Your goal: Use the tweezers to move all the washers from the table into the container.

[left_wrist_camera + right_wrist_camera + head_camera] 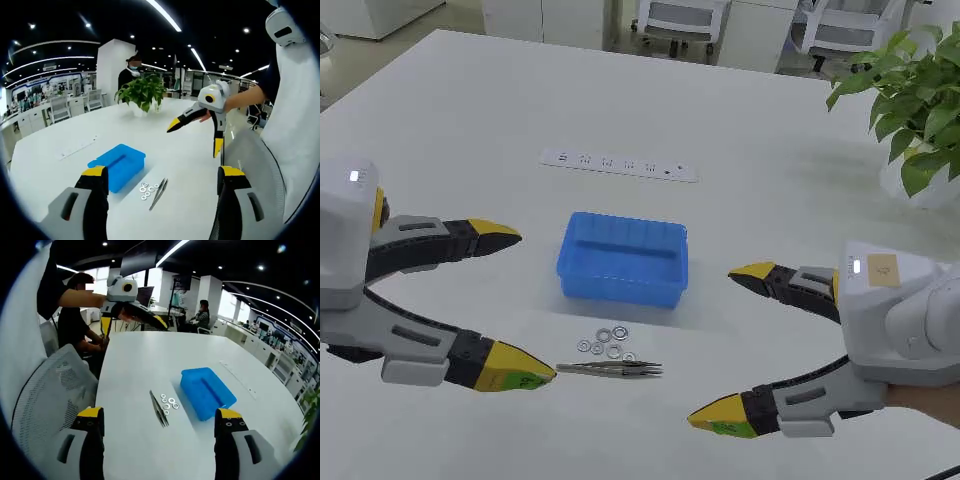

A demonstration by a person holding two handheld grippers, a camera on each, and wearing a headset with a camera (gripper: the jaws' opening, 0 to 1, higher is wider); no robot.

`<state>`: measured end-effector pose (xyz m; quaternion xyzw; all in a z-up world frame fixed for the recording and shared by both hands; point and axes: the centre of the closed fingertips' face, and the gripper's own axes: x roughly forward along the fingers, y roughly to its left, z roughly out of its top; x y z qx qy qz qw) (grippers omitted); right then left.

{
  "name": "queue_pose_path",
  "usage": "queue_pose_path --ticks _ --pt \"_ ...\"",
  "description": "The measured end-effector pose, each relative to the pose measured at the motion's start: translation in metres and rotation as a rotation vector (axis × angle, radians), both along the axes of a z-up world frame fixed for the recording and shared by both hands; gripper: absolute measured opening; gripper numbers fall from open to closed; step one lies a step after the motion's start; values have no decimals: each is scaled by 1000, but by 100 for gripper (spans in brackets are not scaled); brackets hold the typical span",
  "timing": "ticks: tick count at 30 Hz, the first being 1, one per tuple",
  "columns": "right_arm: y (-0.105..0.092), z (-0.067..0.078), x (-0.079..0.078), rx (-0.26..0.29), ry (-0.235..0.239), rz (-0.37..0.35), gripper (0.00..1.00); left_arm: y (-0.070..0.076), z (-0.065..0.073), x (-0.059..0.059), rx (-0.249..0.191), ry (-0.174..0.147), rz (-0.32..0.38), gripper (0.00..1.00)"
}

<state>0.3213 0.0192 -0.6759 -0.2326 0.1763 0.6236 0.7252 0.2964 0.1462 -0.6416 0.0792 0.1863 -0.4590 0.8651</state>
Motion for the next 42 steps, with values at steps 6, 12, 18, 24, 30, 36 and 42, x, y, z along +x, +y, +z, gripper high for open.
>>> queue_pose_path --ticks 6,12,18,24,30,36,42 --pt "2 0 1 0 3 2 89 0 -3 1 -5 7 -1 95" --pt "1 -2 1 -5 11 -3 89 1 -5 4 -11 8 4 95" --pt "0 -4 1 -8 17 -9 89 1 -10 5 -14 17 4 95" --pt "1 -5 2 -9 21 -9 88 2 -12 6 -16 23 5 95" --pt "2 -6 2 -11 24 -8 88 4 -14 8 -9 22 8 95" --pt "3 -6 1 -8 26 -8 86 4 -17 7 -5 26 7 95" --pt "3 -7 -1 -17 26 2 86 3 -17 7 -7 26 10 95"
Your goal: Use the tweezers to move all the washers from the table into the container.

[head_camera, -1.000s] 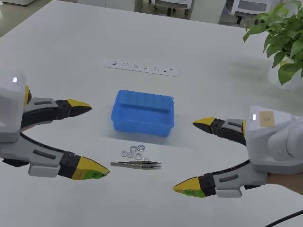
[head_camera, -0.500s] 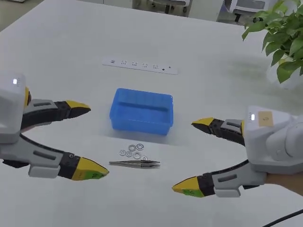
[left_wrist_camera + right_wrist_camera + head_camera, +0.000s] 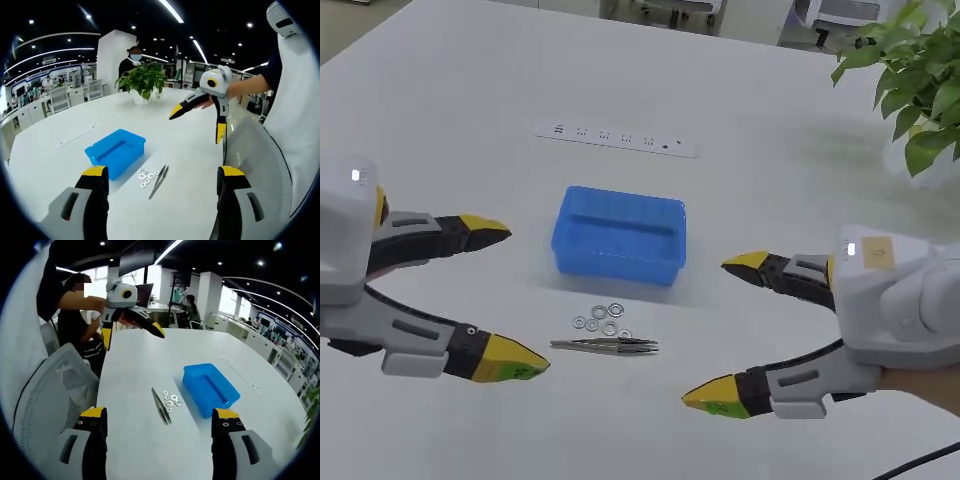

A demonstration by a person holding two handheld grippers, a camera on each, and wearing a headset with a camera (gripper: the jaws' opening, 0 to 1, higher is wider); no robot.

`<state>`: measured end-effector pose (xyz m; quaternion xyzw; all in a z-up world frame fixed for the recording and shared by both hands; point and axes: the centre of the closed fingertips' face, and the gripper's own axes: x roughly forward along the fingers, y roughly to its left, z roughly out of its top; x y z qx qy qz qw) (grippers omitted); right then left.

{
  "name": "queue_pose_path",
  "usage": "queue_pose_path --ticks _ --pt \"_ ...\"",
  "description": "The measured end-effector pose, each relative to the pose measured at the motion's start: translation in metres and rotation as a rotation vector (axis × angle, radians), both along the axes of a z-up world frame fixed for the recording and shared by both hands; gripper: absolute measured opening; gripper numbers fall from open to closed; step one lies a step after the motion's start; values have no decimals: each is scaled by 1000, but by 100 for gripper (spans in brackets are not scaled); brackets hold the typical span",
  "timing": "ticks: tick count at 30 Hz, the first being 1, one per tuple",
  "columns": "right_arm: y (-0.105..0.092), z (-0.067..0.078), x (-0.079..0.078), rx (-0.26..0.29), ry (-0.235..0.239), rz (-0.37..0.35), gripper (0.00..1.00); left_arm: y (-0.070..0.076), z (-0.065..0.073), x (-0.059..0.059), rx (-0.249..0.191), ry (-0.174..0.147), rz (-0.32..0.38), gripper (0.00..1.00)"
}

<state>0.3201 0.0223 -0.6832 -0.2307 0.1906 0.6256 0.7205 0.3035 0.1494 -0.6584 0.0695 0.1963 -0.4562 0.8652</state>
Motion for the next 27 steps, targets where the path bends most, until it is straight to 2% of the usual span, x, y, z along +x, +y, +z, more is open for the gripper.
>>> queue_pose_path --ticks 8,14,27 --pt "-1 0 -2 3 3 -1 86 0 -2 0 9 1 -1 95" --pt "-2 -3 -4 -7 7 5 87 0 -6 -3 12 14 -2 95" --pt "0 -7 2 -8 10 -5 85 2 -14 5 26 14 18 95"
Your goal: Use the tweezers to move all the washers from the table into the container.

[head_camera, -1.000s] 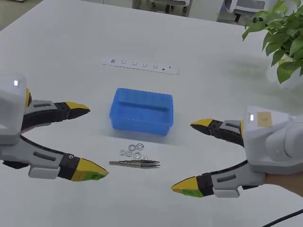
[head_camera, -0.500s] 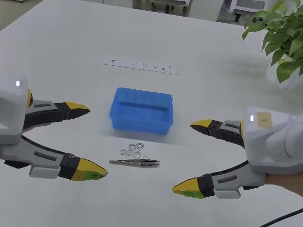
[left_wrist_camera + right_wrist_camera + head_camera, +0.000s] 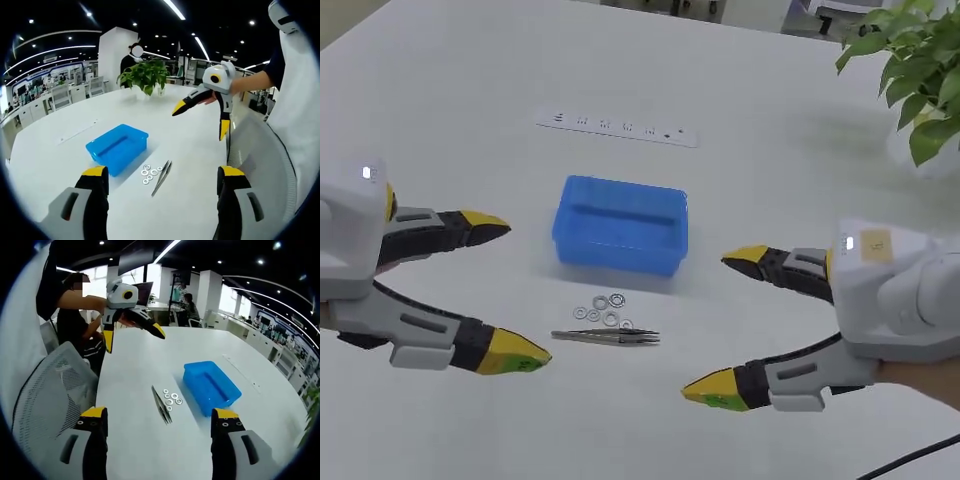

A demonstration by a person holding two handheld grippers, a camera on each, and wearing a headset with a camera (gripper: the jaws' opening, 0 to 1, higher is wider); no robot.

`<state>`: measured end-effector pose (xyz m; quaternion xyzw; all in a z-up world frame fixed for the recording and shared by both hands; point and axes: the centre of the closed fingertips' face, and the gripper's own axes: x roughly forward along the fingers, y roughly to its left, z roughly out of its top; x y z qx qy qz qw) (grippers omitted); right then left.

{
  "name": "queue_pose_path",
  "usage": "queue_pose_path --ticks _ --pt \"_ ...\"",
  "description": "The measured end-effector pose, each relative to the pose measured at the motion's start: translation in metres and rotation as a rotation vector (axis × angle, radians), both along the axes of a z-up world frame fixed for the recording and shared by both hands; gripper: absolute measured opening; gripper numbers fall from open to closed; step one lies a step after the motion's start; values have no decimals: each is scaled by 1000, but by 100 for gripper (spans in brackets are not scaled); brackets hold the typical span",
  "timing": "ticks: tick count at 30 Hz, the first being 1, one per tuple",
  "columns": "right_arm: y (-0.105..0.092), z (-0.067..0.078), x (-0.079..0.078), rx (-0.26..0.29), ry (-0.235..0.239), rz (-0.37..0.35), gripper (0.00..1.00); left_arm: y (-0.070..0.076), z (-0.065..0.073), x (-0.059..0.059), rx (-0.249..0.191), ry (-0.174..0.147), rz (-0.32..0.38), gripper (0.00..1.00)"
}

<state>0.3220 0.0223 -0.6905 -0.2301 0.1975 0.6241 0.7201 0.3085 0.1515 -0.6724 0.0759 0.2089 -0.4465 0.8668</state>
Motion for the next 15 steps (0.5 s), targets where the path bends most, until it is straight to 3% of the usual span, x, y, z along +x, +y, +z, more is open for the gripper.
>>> queue_pose_path --ticks 15 --pt "1 -10 2 -11 30 -2 82 -1 -12 2 5 29 -14 95"
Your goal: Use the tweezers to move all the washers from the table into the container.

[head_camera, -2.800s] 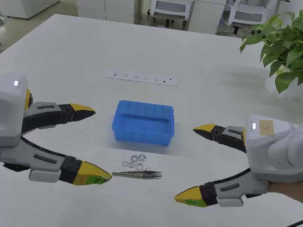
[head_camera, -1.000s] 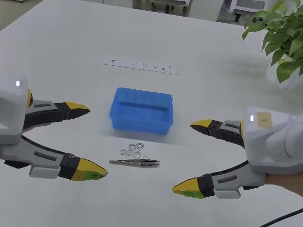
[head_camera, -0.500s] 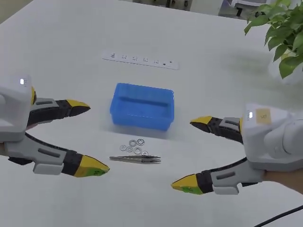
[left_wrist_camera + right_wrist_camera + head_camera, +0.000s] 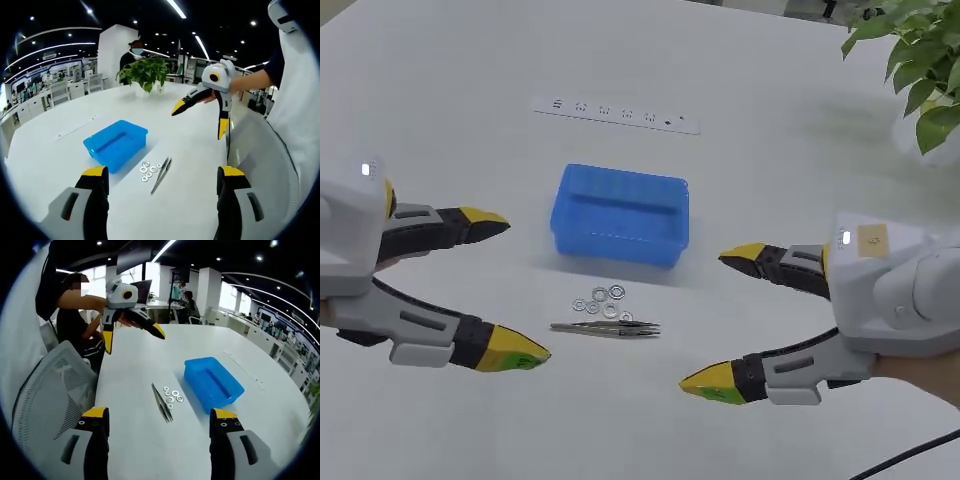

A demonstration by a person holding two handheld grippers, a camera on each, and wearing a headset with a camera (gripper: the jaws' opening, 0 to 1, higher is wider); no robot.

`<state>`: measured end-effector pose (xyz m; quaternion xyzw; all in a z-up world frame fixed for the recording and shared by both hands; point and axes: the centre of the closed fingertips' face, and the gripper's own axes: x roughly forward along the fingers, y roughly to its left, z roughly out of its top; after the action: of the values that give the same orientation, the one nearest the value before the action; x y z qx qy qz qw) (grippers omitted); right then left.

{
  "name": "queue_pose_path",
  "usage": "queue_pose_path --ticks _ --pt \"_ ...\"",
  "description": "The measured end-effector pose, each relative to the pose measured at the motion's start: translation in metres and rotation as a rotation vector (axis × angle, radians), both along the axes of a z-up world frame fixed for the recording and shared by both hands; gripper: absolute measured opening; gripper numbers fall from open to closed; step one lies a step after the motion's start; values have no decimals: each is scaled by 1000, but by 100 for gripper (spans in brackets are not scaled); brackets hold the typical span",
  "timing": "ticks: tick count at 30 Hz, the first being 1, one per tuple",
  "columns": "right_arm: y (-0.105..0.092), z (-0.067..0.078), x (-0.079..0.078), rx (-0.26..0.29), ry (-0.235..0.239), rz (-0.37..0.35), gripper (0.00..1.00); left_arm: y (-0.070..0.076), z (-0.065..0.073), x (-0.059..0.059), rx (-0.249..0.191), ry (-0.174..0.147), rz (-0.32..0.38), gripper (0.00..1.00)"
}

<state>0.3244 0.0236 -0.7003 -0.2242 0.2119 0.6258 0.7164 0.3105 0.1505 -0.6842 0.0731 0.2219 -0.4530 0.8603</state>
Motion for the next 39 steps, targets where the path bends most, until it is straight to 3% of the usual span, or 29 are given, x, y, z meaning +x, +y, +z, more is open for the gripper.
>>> queue_pose_path --ticks 7,9,12,13,21,25,33,35,39 --pt "0 -10 -2 -23 27 4 77 -1 -11 -2 -15 32 6 92" --pt "2 -14 -2 -34 33 5 74 0 -19 -2 7 41 12 91" --pt "9 -22 -1 -55 40 14 71 8 -34 0 98 22 17 91" --pt "11 -23 -1 -58 40 17 69 7 -36 1 105 15 20 89" --pt "28 -40 5 -110 46 65 58 3 -44 8 83 19 26 72" --pt "31 -53 11 -149 97 46 52 1 -51 12 67 38 19 69" --pt "42 -72 18 -187 114 61 42 -6 -75 13 121 74 -46 58" --pt "46 -77 19 -201 112 68 40 -5 -83 13 127 98 -49 53" --pt "49 -88 18 -238 124 78 35 -7 -92 13 141 115 -56 51"
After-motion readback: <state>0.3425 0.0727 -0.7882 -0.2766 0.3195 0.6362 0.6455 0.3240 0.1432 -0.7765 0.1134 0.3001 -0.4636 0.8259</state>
